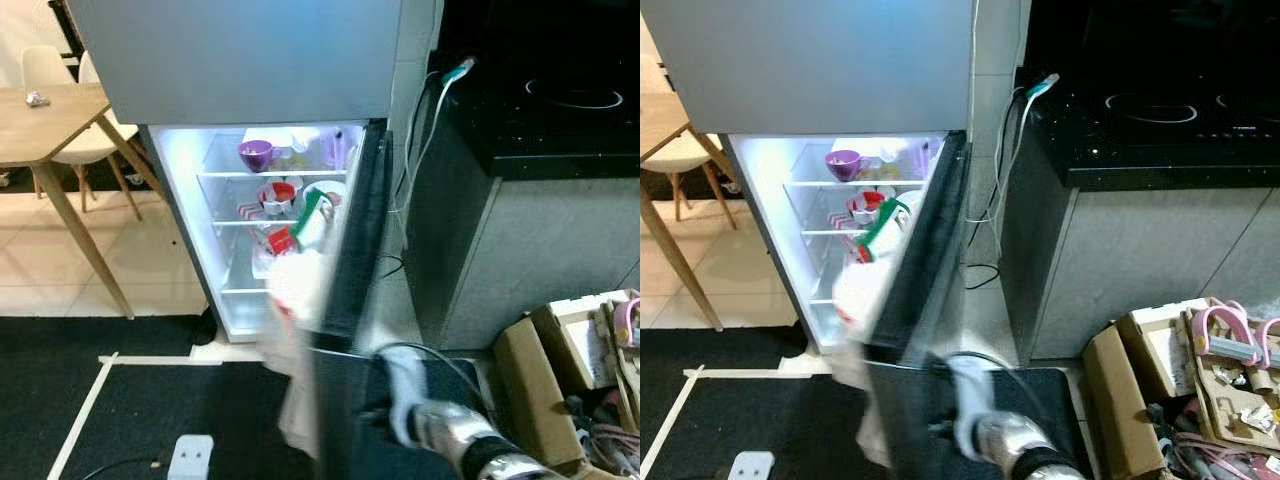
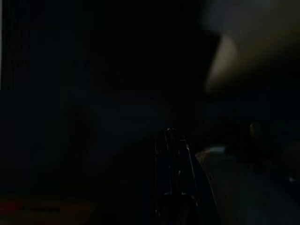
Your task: Restocking fridge
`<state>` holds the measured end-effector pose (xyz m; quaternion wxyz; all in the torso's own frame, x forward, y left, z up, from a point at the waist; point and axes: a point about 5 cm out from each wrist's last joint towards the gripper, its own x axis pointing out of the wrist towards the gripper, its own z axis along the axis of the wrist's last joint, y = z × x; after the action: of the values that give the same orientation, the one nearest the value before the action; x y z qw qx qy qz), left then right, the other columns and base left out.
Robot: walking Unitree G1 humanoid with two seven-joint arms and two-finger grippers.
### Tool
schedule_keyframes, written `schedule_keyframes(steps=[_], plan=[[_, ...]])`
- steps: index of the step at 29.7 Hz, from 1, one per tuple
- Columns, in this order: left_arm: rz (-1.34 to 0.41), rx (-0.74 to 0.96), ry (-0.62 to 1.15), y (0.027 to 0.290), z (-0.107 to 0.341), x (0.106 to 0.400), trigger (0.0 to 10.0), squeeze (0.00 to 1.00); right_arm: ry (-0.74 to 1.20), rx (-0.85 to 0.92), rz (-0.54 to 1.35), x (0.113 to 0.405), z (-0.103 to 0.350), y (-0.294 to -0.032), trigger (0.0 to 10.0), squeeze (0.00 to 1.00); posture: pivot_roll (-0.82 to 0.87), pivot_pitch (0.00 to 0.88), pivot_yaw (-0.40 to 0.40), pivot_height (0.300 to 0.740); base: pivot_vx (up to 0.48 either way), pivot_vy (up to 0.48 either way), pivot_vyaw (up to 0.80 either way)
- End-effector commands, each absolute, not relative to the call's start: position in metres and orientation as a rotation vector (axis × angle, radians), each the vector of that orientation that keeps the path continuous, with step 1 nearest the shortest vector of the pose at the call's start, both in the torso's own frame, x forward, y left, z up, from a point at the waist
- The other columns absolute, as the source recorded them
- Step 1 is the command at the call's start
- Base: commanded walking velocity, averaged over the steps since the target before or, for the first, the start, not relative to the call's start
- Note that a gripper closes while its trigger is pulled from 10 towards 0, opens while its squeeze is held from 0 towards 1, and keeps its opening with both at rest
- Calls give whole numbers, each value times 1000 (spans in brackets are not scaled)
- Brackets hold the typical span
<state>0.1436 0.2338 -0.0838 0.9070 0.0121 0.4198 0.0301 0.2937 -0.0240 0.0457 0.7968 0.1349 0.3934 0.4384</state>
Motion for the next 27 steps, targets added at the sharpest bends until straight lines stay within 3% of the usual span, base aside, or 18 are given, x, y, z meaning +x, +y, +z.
schedule_keyframes(steps=[1,2,4,8,10,11,12,15,16,17,18,19,20,22,24,26,27], plan=[[59,44,875,238,-84,139,10000,0,391,547,1265,309,180,46,10000,0,-69,60,-2,740,0,0,0],[59,44,875,238,-84,139,10000,0,391,547,1265,309,180,46,10000,0,-69,60,-2,740,0,0,0],[67,42,876,238,-85,136,10000,0,86,733,1235,324,253,49,10000,0,-59,62,-7,740,0,0,0],[72,41,879,239,-85,135,10000,0,39,805,1141,338,264,40,10000,0,-54,60,-10,740,0,0,0],[81,44,884,241,-86,134,10000,0,127,689,935,362,216,9,10000,0,-51,55,-6,740,0,0,0],[81,44,884,241,-86,134,10000,0,127,689,935,362,216,9,10000,0,-51,55,-6,740,0,0,0],[84,49,891,244,-86,134,10000,0,206,597,851,363,178,-9,10000,0,-55,52,4,740,0,0,0],[84,49,891,244,-86,134,10000,0,206,597,851,363,178,-9,10000,0,-55,52,4,740,0,0,0],[86,55,901,246,-86,134,10000,0,307,499,772,359,139,-29,10000,0,-60,49,12,740,0,0,0],[86,55,901,246,-86,134,10000,0,307,499,772,359,139,-29,10000,0,-60,49,12,740,0,0,0],[84,63,911,247,-85,135,10000,0,428,381,666,348,98,-55,10000,0,-65,42,20,740,0,0,0],[84,63,911,247,-85,135,10000,0,428,381,666,348,98,-55,10000,0,-65,42,20,740,0,0,0],[83,69,918,248,-85,136,10000,0,518,268,579,336,67,-79,10000,0,-67,37,24,740,0,0,0],[83,69,918,248,-85,136,10000,0,518,268,579,336,67,-79,10000,0,-67,37,24,740,0,0,0],[73,78,919,247,-84,143,10000,0,699,99,288,301,7,-140,10000,0,-71,25,30,740,0,0,0],[73,78,919,247,-84,143,10000,0,699,99,288,301,7,-140,10000,0,-71,25,30,740,0,0,0],[66,82,917,246,-83,147,10000,0,788,12,159,276,-20,-169,10000,0,-67,22,30,740,0,0,0]])
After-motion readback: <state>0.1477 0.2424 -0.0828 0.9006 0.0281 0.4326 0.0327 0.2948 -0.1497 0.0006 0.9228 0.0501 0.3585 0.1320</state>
